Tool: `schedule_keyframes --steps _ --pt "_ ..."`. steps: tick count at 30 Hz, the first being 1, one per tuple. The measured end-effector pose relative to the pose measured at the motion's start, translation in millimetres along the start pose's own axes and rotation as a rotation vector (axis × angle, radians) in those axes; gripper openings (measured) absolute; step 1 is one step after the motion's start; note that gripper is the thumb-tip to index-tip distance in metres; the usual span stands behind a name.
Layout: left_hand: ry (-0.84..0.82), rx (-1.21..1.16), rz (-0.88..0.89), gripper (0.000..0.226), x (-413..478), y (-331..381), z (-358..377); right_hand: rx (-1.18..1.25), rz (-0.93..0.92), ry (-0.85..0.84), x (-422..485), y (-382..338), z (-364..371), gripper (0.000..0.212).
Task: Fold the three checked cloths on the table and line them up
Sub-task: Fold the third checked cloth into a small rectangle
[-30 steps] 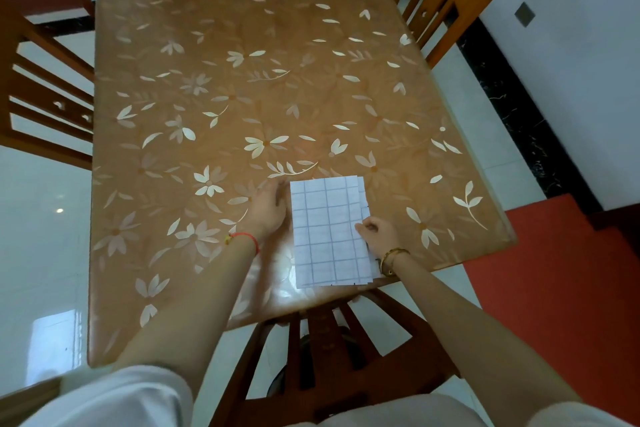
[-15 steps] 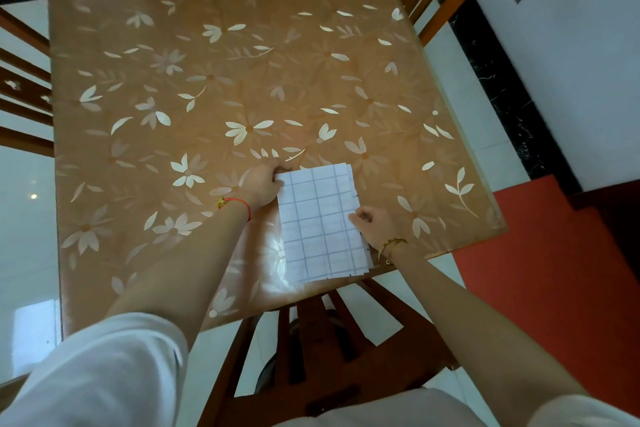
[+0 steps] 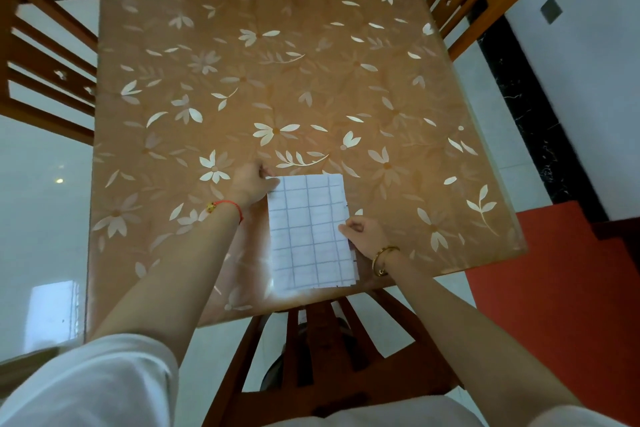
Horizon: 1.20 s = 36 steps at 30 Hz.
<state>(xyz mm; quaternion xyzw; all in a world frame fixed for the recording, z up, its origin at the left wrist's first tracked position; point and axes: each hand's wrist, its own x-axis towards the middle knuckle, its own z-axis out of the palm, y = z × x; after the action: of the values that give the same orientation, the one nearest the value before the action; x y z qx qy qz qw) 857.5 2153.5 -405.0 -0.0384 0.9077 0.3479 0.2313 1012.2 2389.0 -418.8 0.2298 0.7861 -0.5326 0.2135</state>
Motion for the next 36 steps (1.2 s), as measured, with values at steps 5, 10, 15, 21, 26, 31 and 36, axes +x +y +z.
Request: schedule_keyframes --steps 5,10,15,21,26,31,36 --pt "0.149 -0.219 -0.118 0.023 -9 -12 -9 -0.076 0.016 0.023 8 -7 18 0.024" --pt "0.243 -0.316 -0.222 0.042 -10 -21 -1 -0.187 0.002 0.043 14 -12 16 0.04" --pt "0.283 -0.362 -0.267 0.034 -8 -14 8 -0.279 -0.028 0.089 26 -14 10 0.048" --pt "0.244 -0.382 -0.257 0.039 -8 -12 13 -0.294 0.052 0.114 36 1 6 0.041" --pt "0.225 -0.29 -0.099 0.038 -24 -19 17 -0.334 0.036 0.114 35 0 10 0.032" --pt "0.219 0.038 0.18 0.045 -46 -35 27 -0.367 0.003 0.153 29 -4 10 0.026" --pt "0.126 0.328 0.268 0.058 -60 -45 32 -0.484 -0.3 0.286 36 -29 21 0.01"
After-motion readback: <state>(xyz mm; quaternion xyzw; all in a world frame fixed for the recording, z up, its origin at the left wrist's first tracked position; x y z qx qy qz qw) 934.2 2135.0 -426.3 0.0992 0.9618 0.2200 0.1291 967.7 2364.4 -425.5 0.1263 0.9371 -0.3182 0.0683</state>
